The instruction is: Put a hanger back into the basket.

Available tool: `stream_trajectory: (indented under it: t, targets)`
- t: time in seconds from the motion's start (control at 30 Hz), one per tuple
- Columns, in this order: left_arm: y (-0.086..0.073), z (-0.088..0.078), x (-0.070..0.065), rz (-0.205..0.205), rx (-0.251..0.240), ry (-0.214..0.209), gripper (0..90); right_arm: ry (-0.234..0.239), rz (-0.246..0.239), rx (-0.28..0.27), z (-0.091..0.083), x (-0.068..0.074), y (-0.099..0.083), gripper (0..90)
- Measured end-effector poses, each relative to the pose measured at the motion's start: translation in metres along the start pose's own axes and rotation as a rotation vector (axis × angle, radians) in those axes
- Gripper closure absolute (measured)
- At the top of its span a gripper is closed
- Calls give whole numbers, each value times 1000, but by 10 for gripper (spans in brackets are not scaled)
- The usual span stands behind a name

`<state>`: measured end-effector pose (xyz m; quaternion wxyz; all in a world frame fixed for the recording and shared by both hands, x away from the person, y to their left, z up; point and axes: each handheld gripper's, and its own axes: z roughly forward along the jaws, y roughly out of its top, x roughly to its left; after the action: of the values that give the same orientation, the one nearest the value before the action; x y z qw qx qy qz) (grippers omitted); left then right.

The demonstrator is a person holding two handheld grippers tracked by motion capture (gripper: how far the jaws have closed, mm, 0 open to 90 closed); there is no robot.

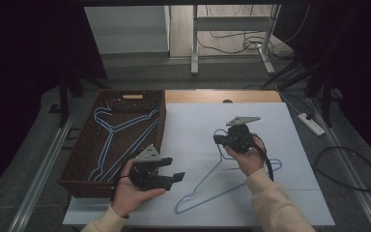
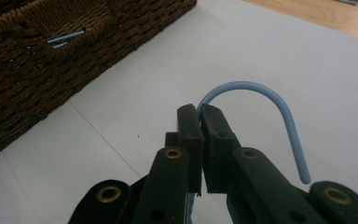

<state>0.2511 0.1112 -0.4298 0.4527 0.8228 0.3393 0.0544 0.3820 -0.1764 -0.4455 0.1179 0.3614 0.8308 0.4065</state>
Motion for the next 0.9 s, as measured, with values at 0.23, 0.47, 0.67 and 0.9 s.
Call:
stream_trajectory:
  t: [0.23, 0.47, 0.67, 0.9]
  targets:
    - [6, 24, -10, 17, 45, -29, 324, 1, -3, -7, -2, 2, -1, 879]
    - [9, 52, -18, 25, 96, -50, 326, 3, -7, -16, -3, 3, -2, 879]
    - [14, 91, -19, 22, 159, -40, 330, 6, -10, -20, -4, 6, -2, 879]
    - [12, 123, -10, 10, 231, -3, 343, 5, -17, -28, -7, 8, -2, 879]
